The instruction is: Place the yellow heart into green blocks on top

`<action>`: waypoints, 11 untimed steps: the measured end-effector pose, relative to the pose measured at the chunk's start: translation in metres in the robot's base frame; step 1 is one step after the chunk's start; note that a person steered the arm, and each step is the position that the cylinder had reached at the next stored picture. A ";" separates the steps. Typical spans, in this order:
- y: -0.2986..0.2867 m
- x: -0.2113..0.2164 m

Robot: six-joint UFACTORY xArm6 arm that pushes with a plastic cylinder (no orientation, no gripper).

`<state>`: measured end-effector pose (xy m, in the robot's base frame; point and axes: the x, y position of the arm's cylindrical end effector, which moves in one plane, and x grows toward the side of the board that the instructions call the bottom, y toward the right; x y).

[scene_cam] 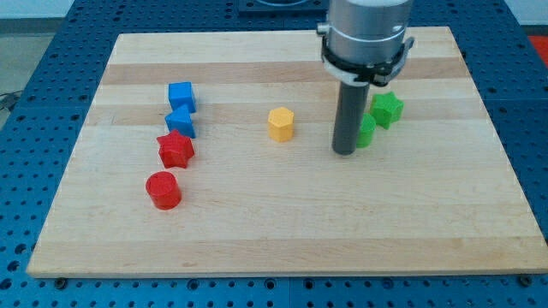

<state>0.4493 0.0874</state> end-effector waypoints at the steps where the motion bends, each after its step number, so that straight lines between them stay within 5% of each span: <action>1: 0.028 -0.027; 3: 0.039 -0.033; 6: -0.030 -0.029; 8: 0.015 -0.099; 11: 0.029 -0.077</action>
<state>0.3718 0.1160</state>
